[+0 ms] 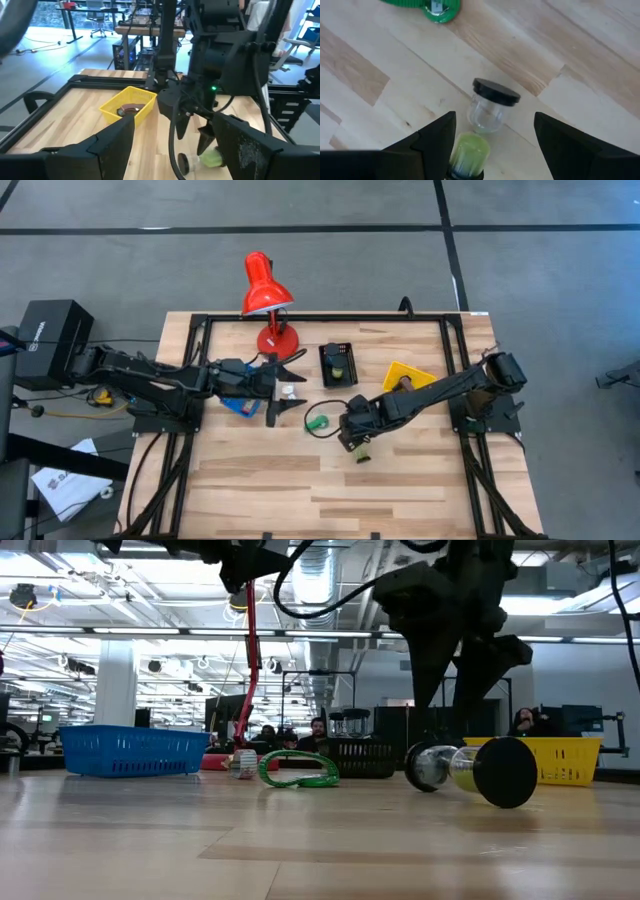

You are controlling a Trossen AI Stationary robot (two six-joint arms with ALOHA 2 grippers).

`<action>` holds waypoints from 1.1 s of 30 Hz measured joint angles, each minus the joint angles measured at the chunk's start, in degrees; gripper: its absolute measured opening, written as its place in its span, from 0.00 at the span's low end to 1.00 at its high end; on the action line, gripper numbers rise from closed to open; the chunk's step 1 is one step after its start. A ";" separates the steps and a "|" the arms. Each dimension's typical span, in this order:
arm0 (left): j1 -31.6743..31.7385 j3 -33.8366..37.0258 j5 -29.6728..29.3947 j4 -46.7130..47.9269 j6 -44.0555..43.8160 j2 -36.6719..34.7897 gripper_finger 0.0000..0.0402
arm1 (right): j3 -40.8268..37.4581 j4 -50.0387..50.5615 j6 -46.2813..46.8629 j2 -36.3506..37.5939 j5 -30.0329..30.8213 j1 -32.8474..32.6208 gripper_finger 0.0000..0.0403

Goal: Pick & Place Office items
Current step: Put the yellow hourglass into the black basket

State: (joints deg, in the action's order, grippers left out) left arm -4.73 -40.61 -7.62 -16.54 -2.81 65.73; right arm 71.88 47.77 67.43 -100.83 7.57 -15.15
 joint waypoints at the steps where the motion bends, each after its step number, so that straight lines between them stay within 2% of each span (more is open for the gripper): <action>1: 0.29 0.01 0.00 -0.03 0.00 0.00 0.66 | 0.03 -0.34 0.10 -0.64 -0.01 0.15 0.64; 4: 1.00 -0.01 0.00 -0.05 0.00 0.00 0.66 | -0.24 0.31 0.16 -2.31 -0.70 0.52 0.64; 8: 1.07 0.01 -0.02 -0.22 0.00 0.00 0.66 | -0.03 -1.95 -0.70 -6.17 -4.70 1.48 0.64; 18: 1.07 0.01 0.00 -0.72 0.00 0.00 0.66 | 0.58 -3.88 -3.75 -11.67 -8.04 4.14 0.64; 33: 1.07 0.00 0.00 -0.74 0.00 0.00 0.66 | 0.55 -4.34 -11.73 -11.84 -9.32 5.37 0.64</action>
State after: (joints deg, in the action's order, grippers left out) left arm -3.66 -40.61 -7.62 -17.28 -2.81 65.73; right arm 72.42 43.43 55.70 -112.66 -1.75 -9.78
